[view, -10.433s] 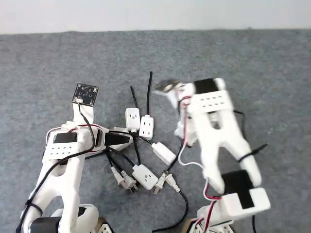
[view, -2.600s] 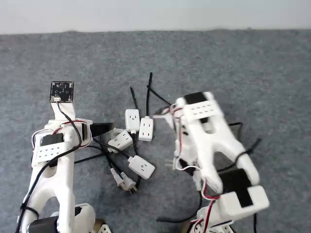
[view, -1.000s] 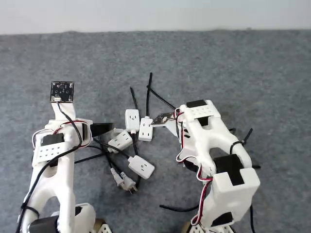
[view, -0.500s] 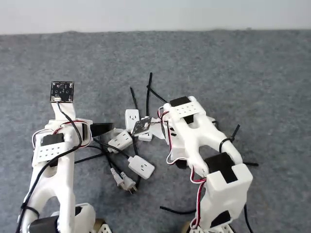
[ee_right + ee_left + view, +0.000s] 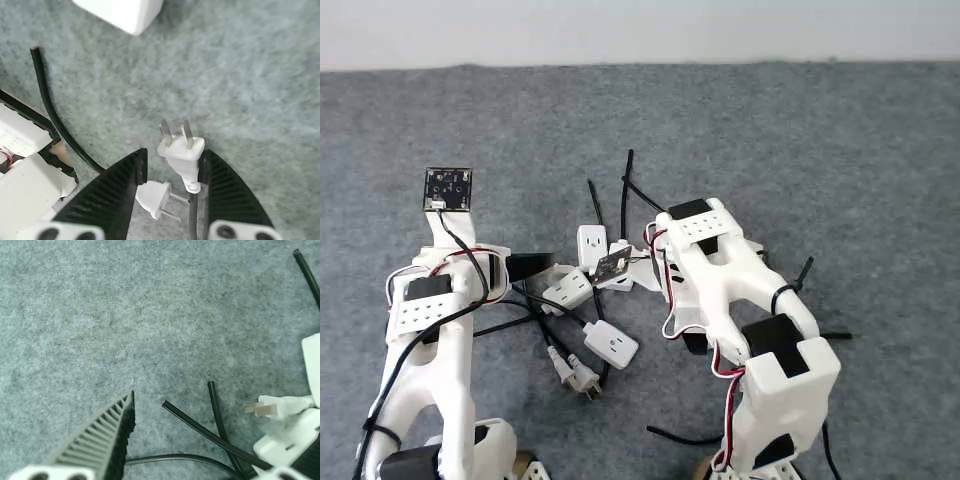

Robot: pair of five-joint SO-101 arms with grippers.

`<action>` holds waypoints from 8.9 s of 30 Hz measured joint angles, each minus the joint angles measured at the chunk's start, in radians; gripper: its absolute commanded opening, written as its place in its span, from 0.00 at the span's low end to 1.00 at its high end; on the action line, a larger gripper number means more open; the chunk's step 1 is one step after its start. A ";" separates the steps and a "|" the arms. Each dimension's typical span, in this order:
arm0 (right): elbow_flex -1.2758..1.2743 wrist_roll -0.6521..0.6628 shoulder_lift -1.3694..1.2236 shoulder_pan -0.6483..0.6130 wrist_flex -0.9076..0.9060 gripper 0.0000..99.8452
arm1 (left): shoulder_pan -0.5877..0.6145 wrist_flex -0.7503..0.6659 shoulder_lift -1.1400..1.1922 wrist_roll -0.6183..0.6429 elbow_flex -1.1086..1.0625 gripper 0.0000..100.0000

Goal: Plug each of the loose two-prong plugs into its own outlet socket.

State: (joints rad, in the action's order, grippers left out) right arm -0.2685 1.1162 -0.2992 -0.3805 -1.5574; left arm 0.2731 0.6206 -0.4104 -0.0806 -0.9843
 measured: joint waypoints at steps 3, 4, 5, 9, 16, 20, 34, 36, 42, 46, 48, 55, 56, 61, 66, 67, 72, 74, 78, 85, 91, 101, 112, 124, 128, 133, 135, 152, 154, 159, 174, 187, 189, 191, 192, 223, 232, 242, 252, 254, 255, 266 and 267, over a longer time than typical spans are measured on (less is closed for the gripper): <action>-0.011 0.026 0.000 0.023 0.000 0.17 | 0.000 0.000 0.000 0.000 0.000 0.52; -0.020 0.038 0.000 0.026 0.000 0.17 | 0.000 0.000 0.000 0.000 0.000 0.52; -0.031 0.048 0.000 0.028 0.000 0.17 | 0.000 0.000 0.000 0.000 0.000 0.52; -0.035 0.057 0.000 0.041 0.000 0.17 | 0.000 0.000 0.000 0.000 0.000 0.52; -0.043 0.060 -0.046 0.048 0.043 0.17 | 0.000 0.000 0.000 0.000 0.000 0.52; -0.034 0.061 -0.071 0.048 0.048 0.17 | 0.000 0.000 0.000 0.000 0.000 0.52; -0.048 0.021 -0.074 0.048 0.049 0.17 | 0.000 0.000 0.000 0.000 0.000 0.52; -0.048 0.018 -0.074 0.048 0.049 0.17 | 0.000 0.000 0.000 0.000 0.000 0.52; -0.048 0.018 -0.074 0.048 0.049 0.11 | 0.000 0.000 0.000 0.000 0.000 0.52; -0.048 0.017 -0.074 0.049 0.054 0.03 | 0.000 0.000 0.000 0.000 0.000 0.52; -0.048 0.017 -0.074 0.051 0.060 0.01 | 0.000 0.000 0.000 0.000 0.000 0.52; -0.058 -0.002 -0.089 0.051 0.061 0.01 | 0.000 0.000 0.000 0.000 0.000 0.52; -0.060 -0.006 -0.089 0.051 0.064 0.01 | 0.000 0.000 0.000 0.000 0.000 0.52; -0.061 -0.015 -0.089 0.051 0.066 0.01 | 0.000 0.000 0.000 0.000 0.000 0.52; -0.061 -0.018 -0.089 0.051 0.066 0.01 | 0.000 0.000 0.000 0.000 0.000 0.52; -0.061 -0.018 -0.089 0.051 0.063 0.01 | 0.000 0.000 0.000 0.000 0.000 0.52; -0.046 -0.018 -0.058 0.048 -0.054 0.01 | 0.000 0.000 0.000 0.000 0.000 0.52; -0.018 -0.020 -0.008 0.041 -0.114 0.01 | 0.000 0.000 0.000 0.000 0.000 0.52; 0.040 -0.028 0.133 0.044 -0.193 0.01 | 0.000 0.000 0.000 0.000 0.000 0.52; 0.049 -0.069 0.354 0.043 -0.195 0.01 | 0.000 0.000 0.000 0.000 0.000 0.52; 0.012 -0.097 0.422 0.041 -0.196 0.01 | 0.000 0.000 0.000 0.000 0.000 0.52; -0.341 -0.107 0.399 0.041 0.109 0.01 | 0.000 0.000 0.000 0.000 0.000 0.52; -0.368 -0.107 0.245 0.046 0.203 0.01 | 0.000 0.000 0.000 0.000 0.000 0.52; -0.350 -0.104 0.138 0.048 0.242 0.01 | 0.000 0.000 0.000 0.000 0.000 0.52; -0.350 -0.104 0.137 0.048 0.242 0.01 | 0.000 0.000 0.000 0.000 0.000 0.52; -0.350 -0.104 0.133 0.048 0.242 0.01 | 0.000 0.000 0.000 0.000 0.000 0.52; -0.350 -0.104 0.133 0.048 0.242 0.01 | 0.000 0.000 0.000 0.000 0.000 0.52; -0.170 -0.110 0.253 0.061 -0.017 0.01 | 0.000 0.000 0.000 0.000 0.000 0.52; -0.081 -0.110 0.328 0.055 -0.123 0.01 | 0.000 0.002 0.000 0.000 0.000 0.52; 0.060 -0.124 0.517 0.055 -0.195 0.01 | -0.029 0.103 -0.175 0.021 0.025 0.52; 0.069 -0.132 0.832 -0.011 -0.135 0.01 | -0.486 0.486 -1.086 -0.087 0.034 0.52; 0.069 -0.167 0.879 -0.117 -0.130 0.01 | -0.586 0.555 -1.264 -0.114 0.009 0.52; 0.069 -0.172 0.879 -0.187 -0.140 0.01 | -0.586 0.554 -1.264 -0.114 0.009 0.52; 0.069 -0.195 0.879 -0.249 -0.140 0.01 | -0.586 0.554 -1.264 -0.118 0.009 0.52; 0.069 -0.207 0.879 -0.269 -0.141 0.01 | -0.586 0.554 -1.264 -0.130 0.009 0.52; 0.095 -0.256 0.997 -0.423 -0.199 0.01 | -0.436 0.454 -1.264 -0.167 -0.095 0.52; 0.081 -0.258 1.005 -0.423 -0.199 0.01 | -0.439 0.514 -1.264 -0.167 -0.028 0.52; 0.081 -0.261 1.005 -0.379 -0.190 0.01 | -0.509 0.598 -1.266 -0.164 0.043 0.52; 0.081 -0.261 1.005 -0.379 -0.190 0.01 | -0.509 0.595 -1.264 -0.164 -0.049 0.52; 0.081 -0.261 1.005 -0.379 -0.192 0.01 | -0.509 0.595 -1.264 -0.164 -0.069 0.52; 0.081 -0.261 1.005 -0.379 -0.192 0.01 | -0.509 0.588 -1.264 -0.164 -0.081 0.52; 0.080 -0.262 1.005 -0.374 -0.195 0.01 | -0.512 0.554 -1.264 -0.160 -0.114 0.52; 0.080 -0.262 1.005 -0.379 -0.195 0.01 | -0.514 0.574 -1.264 -0.158 -0.086 0.52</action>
State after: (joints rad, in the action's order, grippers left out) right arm -0.1887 0.8539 0.7058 -0.7595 -1.7522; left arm -0.2409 1.1945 -1.6747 -0.2386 -1.0702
